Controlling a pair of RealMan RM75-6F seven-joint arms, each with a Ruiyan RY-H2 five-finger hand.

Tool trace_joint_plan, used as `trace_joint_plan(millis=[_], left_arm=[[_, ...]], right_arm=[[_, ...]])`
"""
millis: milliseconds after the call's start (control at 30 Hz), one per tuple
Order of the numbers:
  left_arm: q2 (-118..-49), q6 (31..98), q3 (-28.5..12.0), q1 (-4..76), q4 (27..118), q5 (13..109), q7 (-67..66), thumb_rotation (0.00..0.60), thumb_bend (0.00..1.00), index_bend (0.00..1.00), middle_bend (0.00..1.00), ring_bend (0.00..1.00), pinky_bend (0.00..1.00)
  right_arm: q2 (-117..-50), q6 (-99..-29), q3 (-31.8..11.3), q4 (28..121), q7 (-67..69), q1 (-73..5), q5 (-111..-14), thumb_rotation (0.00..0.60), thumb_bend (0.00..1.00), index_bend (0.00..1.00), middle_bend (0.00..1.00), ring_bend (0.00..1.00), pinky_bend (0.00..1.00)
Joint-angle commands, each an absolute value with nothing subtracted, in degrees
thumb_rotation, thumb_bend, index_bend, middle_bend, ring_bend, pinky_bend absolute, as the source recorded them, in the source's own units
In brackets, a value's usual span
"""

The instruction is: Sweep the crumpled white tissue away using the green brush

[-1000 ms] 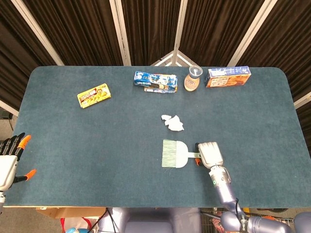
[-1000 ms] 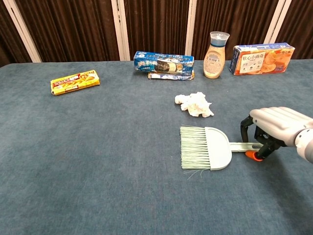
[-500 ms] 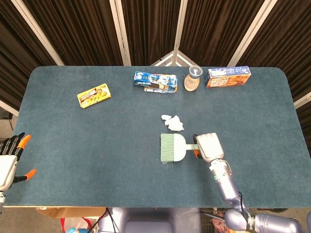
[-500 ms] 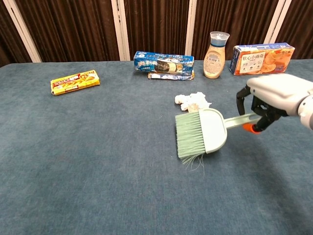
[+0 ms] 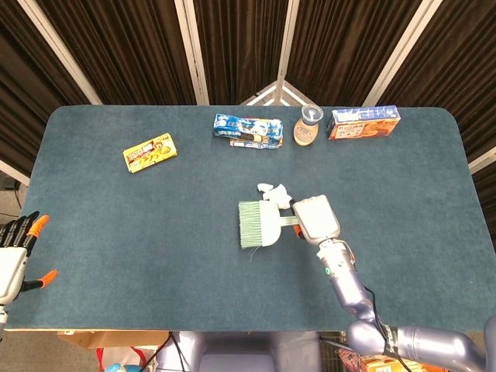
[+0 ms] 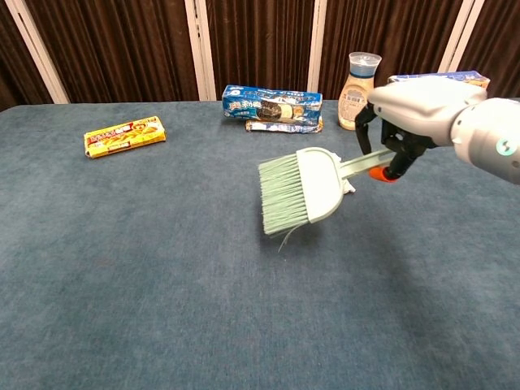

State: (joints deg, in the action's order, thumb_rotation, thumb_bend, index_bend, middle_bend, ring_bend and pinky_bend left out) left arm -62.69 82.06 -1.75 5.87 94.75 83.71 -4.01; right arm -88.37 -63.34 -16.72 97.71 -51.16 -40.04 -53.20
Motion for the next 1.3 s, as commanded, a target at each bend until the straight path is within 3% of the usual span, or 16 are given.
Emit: trace_joint_plan(millis=[33, 467, 767, 1000, 1300], left_arm=[[-62.66, 82.14, -1.77, 5.83, 94.69, 83.70, -3.93, 0.600, 0.05, 0.00, 0.00, 0.00, 0.00], [-62.52, 81.20, -1.97, 6.16, 94.64, 82.90, -3.24, 0.600, 0.05, 0.00, 0.00, 0.00, 0.00], [-62.21, 81.11, -1.83, 6.05, 95.11, 82.78, -2.93, 0.600, 0.05, 0.00, 0.00, 0.00, 0.00], [-62.13, 81.54, -1.63, 5.89, 95.42, 83.30, -3.29, 0.600, 0.05, 0.00, 0.00, 0.00, 0.00], [-62.42, 81.83, -1.49, 5.98, 95.69, 84.02, -4.06, 0.600, 0.05, 0.00, 0.00, 0.00, 0.00]], right_arm=[[-90.06, -61.91, -17.85, 94.65, -53.37, -42.87, -50.13, 0.600, 0.64, 0.80, 0.94, 0.99, 0.95], [-92.71, -56.98, -18.27, 80.73, -55.53, -49.22, -43.74, 0.600, 0.64, 0.80, 0.94, 0.99, 0.95], [-87.15, -58.33, -16.28, 74.68, -58.74, -48.85, -41.98, 0.600, 0.64, 0.80, 0.94, 0.99, 0.95], [-81.02, -62.27, -16.05, 76.69, -60.74, -46.77, -39.78, 0.600, 0.64, 0.80, 0.94, 0.99, 0.95], [-73.48, -66.16, -17.06, 90.19, -59.15, -45.87, -42.76, 0.600, 0.64, 0.81, 0.94, 0.99, 0.95]])
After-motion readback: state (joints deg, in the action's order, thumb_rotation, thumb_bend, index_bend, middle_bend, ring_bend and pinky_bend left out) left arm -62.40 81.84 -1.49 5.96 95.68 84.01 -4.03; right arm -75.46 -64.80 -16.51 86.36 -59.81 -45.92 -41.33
